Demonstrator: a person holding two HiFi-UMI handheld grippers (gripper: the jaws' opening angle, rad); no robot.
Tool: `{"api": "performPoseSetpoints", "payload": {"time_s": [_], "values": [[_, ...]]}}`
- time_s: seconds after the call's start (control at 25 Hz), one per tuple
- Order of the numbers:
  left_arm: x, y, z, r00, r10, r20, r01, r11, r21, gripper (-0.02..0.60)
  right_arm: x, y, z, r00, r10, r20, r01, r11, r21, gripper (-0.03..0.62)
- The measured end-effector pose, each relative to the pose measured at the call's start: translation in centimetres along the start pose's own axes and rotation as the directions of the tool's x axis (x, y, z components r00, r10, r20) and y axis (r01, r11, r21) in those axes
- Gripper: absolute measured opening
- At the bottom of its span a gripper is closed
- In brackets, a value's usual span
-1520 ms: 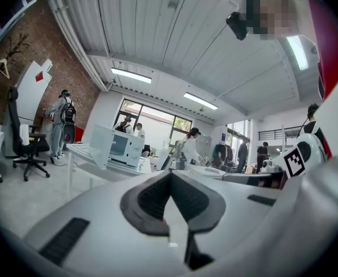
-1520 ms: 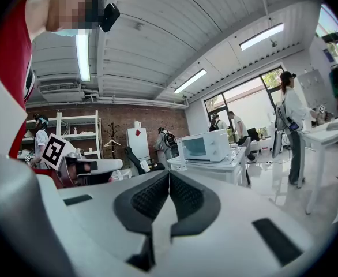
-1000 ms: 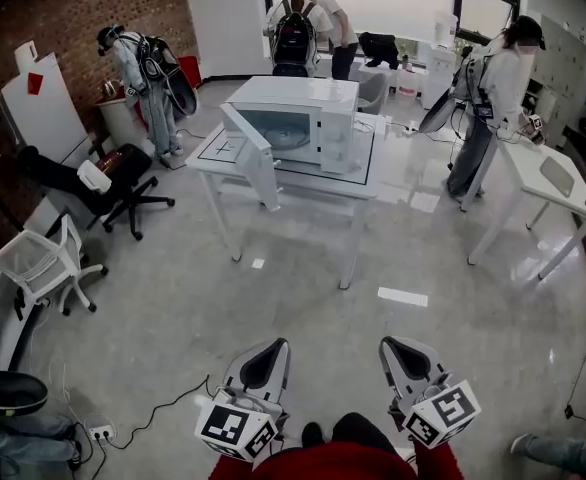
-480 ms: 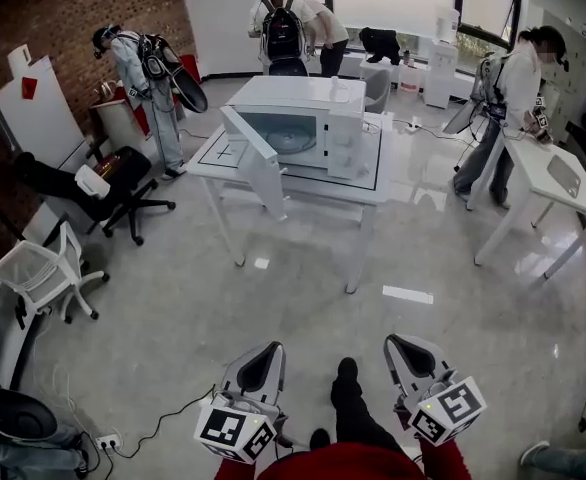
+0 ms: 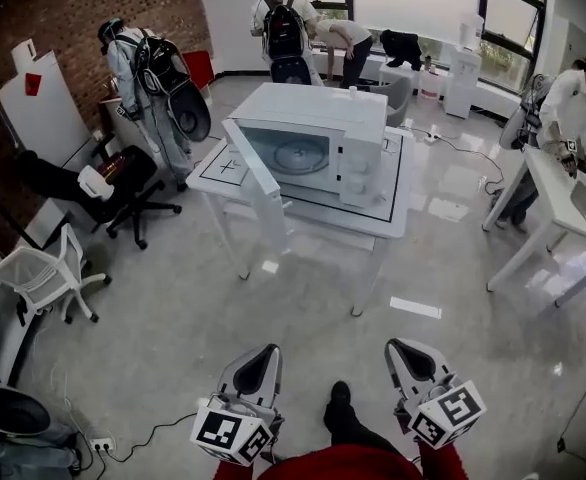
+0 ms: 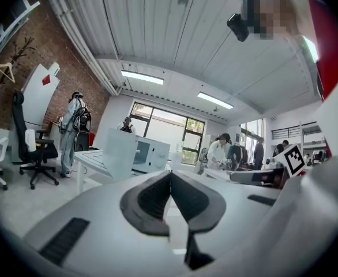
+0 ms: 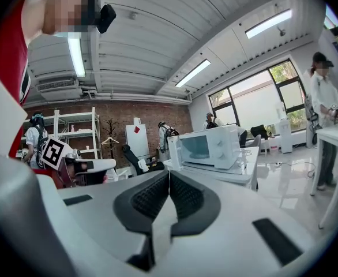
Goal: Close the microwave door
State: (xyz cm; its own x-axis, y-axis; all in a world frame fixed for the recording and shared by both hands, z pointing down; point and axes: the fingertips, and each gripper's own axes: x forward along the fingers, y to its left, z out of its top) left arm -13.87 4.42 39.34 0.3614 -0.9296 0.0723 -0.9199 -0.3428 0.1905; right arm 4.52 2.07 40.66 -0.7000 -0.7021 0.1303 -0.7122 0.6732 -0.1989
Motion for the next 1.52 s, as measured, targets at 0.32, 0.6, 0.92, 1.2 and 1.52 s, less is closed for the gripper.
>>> {"api": "performPoseSetpoints", "payload": {"time_s": [0.32, 0.6, 0.92, 1.2, 1.52], "values": [[9.5, 2.5, 1.9, 0.998, 0.058, 0.007, -0.058, 0.998, 0.008, 0.012, 5.1, -7.5, 3.2, 0.999, 0.033, 0.005, -0.033, 0.999, -0.015, 0.015], [12.9, 7.2, 2.6, 0.964, 0.264, -0.015, -0.262, 0.961, 0.09, 0.217, 7.8, -11.5, 4.2, 0.998, 0.061, 0.015, -0.061, 0.998, 0.009, 0.015], [15.0, 13.3, 3.5, 0.948, 0.316, -0.03, -0.313, 0.947, 0.073, 0.253, 9.0, -13.9, 5.4, 0.998, 0.03, 0.054, -0.031, 0.999, 0.01, 0.015], [18.6, 14.1, 2.4, 0.974, 0.21, -0.085, -0.202, 0.975, 0.094, 0.253, 11.5, -16.0, 5.7, 0.999, -0.005, 0.053, 0.005, 1.0, 0.001, 0.015], [20.1, 13.7, 2.5, 0.985, 0.122, -0.119, -0.109, 0.988, 0.112, 0.252, 16.3, -15.3, 6.5, 0.998, 0.05, 0.03, -0.05, 0.999, -0.003, 0.015]]}}
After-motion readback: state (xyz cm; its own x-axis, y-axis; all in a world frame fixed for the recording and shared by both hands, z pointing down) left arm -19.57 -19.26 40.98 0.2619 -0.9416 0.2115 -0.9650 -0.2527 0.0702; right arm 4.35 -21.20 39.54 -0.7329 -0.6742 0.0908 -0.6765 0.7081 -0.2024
